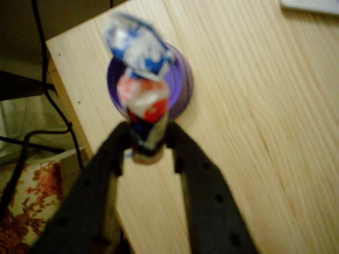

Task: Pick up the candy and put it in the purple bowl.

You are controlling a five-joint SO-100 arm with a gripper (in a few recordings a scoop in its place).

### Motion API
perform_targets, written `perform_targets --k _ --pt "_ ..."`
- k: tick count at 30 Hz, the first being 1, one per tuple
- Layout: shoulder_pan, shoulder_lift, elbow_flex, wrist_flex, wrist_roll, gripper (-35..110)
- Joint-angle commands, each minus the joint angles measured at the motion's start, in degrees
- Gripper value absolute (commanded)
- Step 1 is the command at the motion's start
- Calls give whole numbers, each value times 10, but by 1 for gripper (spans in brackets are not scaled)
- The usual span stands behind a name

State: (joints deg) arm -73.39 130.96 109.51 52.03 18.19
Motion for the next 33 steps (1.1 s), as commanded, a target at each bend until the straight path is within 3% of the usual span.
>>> perform_targets --k 1,33 --pt "-12 -17 -69 -20 2 6" --pt "-46 -329 -200 -65 -33 6"
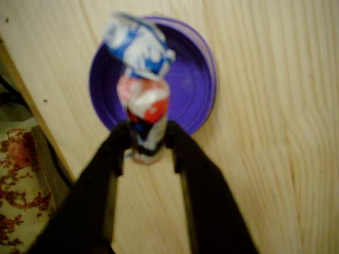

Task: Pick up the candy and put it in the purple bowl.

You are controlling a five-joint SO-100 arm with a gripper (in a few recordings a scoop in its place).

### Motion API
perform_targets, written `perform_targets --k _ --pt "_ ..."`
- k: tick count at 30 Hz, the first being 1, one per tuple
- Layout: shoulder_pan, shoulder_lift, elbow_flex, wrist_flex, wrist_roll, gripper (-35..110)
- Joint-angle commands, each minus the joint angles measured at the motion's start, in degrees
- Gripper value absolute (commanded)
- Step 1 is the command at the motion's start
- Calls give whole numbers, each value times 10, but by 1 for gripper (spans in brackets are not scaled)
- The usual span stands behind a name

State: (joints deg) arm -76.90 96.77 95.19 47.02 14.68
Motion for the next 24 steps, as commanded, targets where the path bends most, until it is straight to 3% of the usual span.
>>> perform_targets --k 1,24 --pt "-11 10 -56 -18 2 6" --pt "-23 -27 -62 -39 -15 9"
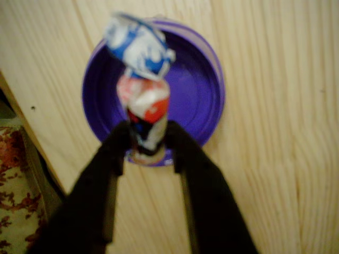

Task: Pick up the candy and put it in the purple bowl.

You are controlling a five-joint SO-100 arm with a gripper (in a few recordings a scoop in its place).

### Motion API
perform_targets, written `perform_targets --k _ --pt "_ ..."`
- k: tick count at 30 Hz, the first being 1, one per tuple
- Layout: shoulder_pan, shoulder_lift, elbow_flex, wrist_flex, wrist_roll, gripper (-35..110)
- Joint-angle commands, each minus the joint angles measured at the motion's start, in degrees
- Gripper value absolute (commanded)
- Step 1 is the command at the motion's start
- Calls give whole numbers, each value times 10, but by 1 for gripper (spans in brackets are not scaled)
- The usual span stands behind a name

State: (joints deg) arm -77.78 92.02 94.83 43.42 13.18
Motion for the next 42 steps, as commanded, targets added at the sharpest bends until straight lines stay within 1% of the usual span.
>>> perform_targets --k 1,3,9,10,21,24,27,30,32,42 --pt "-15 20 -57 0 0 11" --pt "-17 20 -57 5 1 15" --pt "-20 26 -59 19 5 18" --pt "-20 27 -60 22 7 21" --pt "-19 49 -67 44 20 21" --pt "-16 57 -66 51 24 16" --pt "-8 67 -62 64 30 16" --pt "1 83 -54 77 29 10" --pt "13 100 -40 80 29 10" --pt "136 233 64 99 5 6"
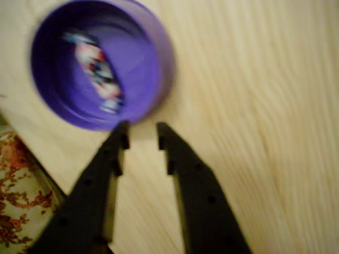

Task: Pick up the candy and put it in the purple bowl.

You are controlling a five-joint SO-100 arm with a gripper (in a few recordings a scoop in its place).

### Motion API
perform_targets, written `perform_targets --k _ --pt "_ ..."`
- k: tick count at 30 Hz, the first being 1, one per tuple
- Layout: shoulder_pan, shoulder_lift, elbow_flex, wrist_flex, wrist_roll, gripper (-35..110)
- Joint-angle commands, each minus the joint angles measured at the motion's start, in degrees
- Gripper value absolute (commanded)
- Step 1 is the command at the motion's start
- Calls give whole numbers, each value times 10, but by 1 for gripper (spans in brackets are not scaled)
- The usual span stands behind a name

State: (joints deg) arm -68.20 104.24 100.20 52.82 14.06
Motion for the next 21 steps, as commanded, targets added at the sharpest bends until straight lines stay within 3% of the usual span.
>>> perform_targets --k 1,12,21 --pt "59 131 26 6 -8 6" --pt "320 364 197 52 -95 6" --pt "500 457 256 113 -104 3"
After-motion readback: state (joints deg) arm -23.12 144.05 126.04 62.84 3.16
